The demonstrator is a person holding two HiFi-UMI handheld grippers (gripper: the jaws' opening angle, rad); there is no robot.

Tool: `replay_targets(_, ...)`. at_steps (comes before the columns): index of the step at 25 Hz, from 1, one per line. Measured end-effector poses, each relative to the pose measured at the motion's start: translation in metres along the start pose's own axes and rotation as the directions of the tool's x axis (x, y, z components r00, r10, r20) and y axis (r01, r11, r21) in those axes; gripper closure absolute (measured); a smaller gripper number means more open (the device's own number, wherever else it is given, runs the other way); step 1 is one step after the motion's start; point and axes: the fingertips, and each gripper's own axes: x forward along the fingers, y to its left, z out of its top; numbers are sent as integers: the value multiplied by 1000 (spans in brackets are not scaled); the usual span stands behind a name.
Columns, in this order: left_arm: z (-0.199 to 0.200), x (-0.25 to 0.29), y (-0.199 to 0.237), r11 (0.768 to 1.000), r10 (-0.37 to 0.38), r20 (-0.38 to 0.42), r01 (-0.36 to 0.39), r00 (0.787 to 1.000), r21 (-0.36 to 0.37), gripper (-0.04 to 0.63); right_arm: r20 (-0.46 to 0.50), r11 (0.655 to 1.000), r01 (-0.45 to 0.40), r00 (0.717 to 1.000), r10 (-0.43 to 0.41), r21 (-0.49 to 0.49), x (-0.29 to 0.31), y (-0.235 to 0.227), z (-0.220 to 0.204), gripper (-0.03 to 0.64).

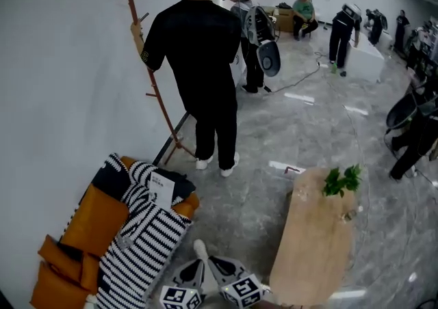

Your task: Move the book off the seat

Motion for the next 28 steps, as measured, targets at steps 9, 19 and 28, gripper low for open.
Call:
replay_targets(9,56,75,97,998,-53,10,54,999,-23,587,-16,994,107,994,-107,4,112,-62,31,609)
replay_targets(19,157,122,257,998,-59,45,61,997,-29,588,-24,990,143,989,-143,-6,283,-74,102,609)
replay_targets(28,159,160,294,994,-94,-10,94,995,-52,586,-79,988,156,984,-157,-18,323,-100,103,609)
